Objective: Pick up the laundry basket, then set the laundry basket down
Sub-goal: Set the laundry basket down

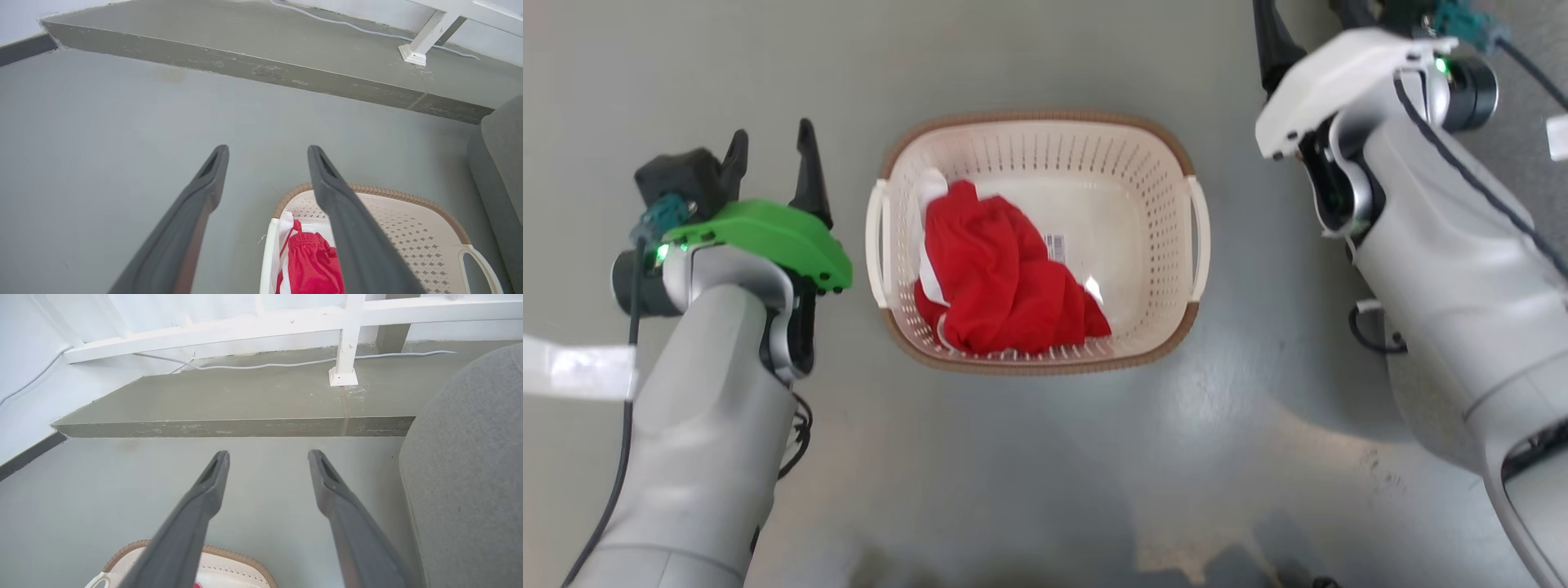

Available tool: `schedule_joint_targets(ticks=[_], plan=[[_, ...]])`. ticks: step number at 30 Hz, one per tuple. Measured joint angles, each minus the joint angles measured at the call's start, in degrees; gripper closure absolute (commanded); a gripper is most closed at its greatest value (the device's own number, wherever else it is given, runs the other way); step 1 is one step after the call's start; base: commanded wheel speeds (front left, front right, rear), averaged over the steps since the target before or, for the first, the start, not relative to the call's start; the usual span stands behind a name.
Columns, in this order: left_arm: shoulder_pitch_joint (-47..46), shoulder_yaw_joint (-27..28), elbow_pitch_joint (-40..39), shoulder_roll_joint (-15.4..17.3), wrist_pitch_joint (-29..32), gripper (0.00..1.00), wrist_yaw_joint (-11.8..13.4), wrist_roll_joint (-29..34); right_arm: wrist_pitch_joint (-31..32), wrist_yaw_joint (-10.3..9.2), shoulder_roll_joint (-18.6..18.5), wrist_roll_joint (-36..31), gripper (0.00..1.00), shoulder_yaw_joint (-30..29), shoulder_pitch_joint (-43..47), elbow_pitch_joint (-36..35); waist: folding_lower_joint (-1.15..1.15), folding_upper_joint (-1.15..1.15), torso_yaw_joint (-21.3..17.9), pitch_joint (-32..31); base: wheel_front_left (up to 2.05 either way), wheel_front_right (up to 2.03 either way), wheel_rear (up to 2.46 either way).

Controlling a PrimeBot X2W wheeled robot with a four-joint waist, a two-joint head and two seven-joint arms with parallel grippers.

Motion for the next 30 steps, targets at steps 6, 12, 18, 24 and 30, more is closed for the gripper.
schedule_joint_targets(ticks=[6, 12, 18, 24, 30], plan=[[5.5, 2.7, -6.0, 0.8, 0.0, 0.00, 0.3, 3.3, 0.0, -0.57, -0.5, -3.0, 0.00, -4.5, 6.6, -6.3, 0.00, 0.00, 0.2, -4.4, 0.00, 0.00, 0.00], [13.2, 5.7, -13.0, 0.9, 0.0, 0.00, 0.5, 6.4, 0.0, -1.01, -1.0, -6.4, 0.00, -8.9, 16.2, -12.2, 0.00, 0.00, 0.4, -9.9, 0.00, 0.00, 0.00], [19.6, 7.6, -17.8, 0.9, 0.0, 0.00, 0.5, 8.2, 0.0, -1.44, -1.0, -9.5, 0.00, -11.3, 23.9, -17.0, 0.00, 0.00, 0.6, -14.5, 0.00, 0.00, 0.00], [26.4, 9.1, -20.9, 0.9, 0.0, 0.00, 0.9, 10.4, 0.0, -1.49, -0.9, -11.7, 0.00, -13.4, 31.9, -20.7, -0.01, 0.00, 0.7, -18.9, 0.00, 0.00, 0.00], [32.2, 10.5, -23.9, 1.0, 0.0, 0.00, 1.0, 11.3, 0.0, -1.49, -0.2, -13.4, 0.00, -15.6, 39.7, -23.7, 0.00, 0.00, 0.6, -22.8, 0.00, 0.00, 0.00]])
